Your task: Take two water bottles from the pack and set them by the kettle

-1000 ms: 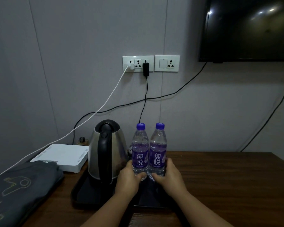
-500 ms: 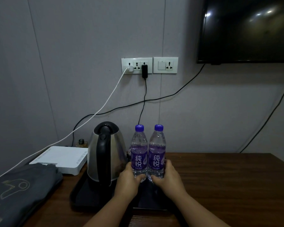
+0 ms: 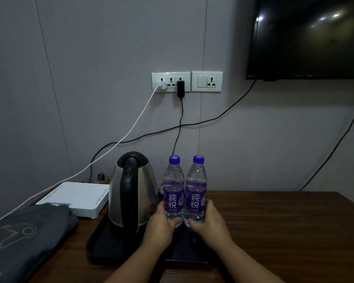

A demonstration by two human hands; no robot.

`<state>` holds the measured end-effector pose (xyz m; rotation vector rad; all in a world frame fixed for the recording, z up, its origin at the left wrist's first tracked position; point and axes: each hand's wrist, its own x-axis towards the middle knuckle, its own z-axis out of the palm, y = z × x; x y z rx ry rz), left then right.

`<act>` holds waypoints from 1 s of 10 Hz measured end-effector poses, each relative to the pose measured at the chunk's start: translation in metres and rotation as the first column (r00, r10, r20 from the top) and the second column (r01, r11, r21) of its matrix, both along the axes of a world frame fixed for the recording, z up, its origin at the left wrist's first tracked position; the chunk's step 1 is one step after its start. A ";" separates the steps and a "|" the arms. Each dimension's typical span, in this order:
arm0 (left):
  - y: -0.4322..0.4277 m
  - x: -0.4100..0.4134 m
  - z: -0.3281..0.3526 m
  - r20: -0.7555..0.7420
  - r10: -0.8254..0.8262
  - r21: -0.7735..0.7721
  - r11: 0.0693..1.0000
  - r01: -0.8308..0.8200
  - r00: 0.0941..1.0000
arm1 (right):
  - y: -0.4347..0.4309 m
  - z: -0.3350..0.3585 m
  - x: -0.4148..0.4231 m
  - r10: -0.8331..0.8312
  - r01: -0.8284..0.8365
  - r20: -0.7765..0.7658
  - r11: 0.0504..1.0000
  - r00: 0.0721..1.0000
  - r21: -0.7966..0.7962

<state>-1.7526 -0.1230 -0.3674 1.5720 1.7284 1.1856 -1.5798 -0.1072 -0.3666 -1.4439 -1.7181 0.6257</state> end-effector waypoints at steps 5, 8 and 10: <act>0.002 -0.003 -0.003 -0.029 -0.033 0.004 0.999 0.033 0.999 | -0.001 0.000 -0.002 0.031 -0.032 0.040 0.999 0.999 0.038; -0.008 -0.003 0.014 0.018 -0.089 -0.134 0.987 0.091 0.996 | -0.012 0.027 -0.001 0.051 -0.053 -0.024 0.992 0.998 -0.114; -0.030 -0.007 0.076 0.001 -0.107 -0.295 0.950 0.103 0.994 | -0.020 0.103 0.008 0.084 -0.052 0.085 0.943 0.993 -0.329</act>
